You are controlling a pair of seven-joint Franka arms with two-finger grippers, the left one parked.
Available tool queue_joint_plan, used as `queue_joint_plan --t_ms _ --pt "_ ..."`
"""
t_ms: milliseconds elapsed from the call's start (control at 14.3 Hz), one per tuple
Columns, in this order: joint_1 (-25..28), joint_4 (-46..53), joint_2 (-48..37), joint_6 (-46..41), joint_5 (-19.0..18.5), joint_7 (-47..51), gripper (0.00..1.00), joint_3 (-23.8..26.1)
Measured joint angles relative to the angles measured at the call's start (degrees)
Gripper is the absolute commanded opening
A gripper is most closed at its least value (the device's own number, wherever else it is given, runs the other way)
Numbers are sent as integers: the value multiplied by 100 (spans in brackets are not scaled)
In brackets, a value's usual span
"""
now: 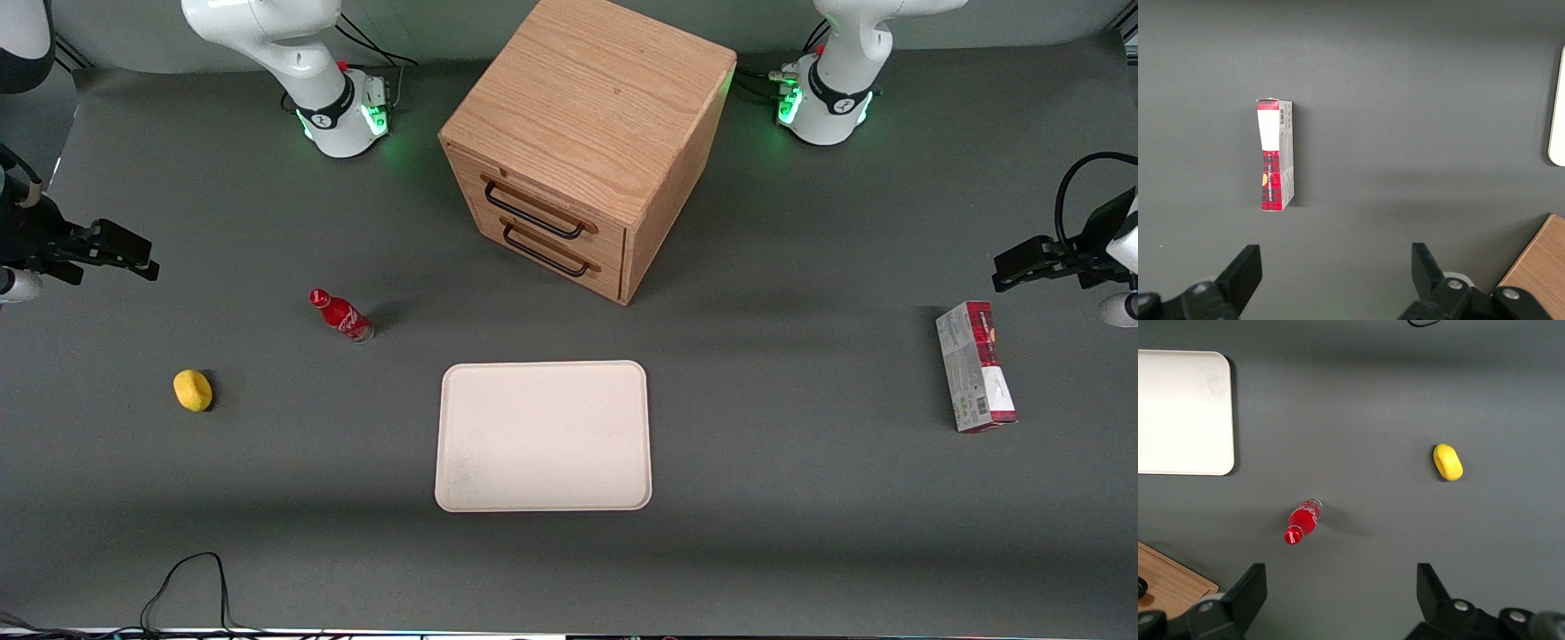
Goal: Open upper drawer
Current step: 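Move the right gripper toward the wooden cabinet's upper drawer handle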
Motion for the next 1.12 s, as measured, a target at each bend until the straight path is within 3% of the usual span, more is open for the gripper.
queue_joint_plan --t_ms 559,1118 --pt "63 13 91 1 23 -7 100 64" --pt "1707 712 978 28 412 0 100 160"
